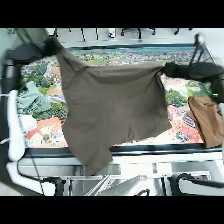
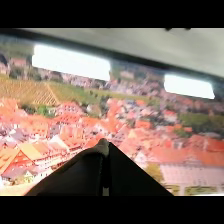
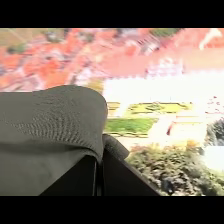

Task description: Fold the shirts.

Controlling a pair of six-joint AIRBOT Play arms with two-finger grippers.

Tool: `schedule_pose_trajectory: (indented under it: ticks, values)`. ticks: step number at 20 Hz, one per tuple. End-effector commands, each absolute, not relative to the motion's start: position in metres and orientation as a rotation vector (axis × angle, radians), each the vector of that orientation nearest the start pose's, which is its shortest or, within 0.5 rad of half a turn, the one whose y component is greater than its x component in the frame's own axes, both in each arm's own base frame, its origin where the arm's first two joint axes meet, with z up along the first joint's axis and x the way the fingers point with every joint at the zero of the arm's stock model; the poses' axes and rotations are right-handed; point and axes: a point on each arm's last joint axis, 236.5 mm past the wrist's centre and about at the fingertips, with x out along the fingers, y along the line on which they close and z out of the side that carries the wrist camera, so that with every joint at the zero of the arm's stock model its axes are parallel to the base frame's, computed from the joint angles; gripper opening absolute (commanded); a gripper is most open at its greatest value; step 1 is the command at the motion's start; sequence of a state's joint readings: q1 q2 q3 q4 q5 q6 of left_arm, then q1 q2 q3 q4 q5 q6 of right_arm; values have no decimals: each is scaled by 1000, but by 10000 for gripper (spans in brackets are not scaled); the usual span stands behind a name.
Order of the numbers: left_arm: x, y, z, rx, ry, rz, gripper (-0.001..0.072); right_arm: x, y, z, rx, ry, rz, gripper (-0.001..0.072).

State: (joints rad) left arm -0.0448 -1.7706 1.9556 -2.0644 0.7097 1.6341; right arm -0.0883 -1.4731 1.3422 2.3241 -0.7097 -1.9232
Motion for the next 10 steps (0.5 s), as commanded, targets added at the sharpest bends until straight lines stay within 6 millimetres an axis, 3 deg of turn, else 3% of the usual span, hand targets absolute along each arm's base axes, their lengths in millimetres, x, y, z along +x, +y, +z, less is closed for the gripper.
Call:
schedule_pose_trajectory:
  ticks: [1, 2, 3, 4, 5, 6, 8, 10]
  values:
    - [672, -119, 108, -375, 564, -277, 19, 564, 38, -8, 512, 773, 140, 24]
    - [673, -125, 100, -375, 572, -280, 19, 566, 36, -21, 514, 785, 126, 25]
    - [671, -129, 92, -373, 595, -287, 71, 566, 35, -29, 512, 800, 122, 25]
    - [666, -132, 86, -369, 627, -297, 380, 565, 34, -32, 501, 808, 123, 46]
    - [660, -134, 85, -367, 658, -307, 703, 563, 33, -30, 497, 817, 130, 208]
    - [651, -130, 88, -377, 693, -314, 699, 559, 31, -25, 495, 834, 147, 364]
    - [628, -110, 106, -385, 758, -311, 699, 544, 15, -5, 503, 886, 187, 386]
    - [594, -75, 126, -379, 843, -298, 699, 517, -15, 14, 539, 950, 206, 386]
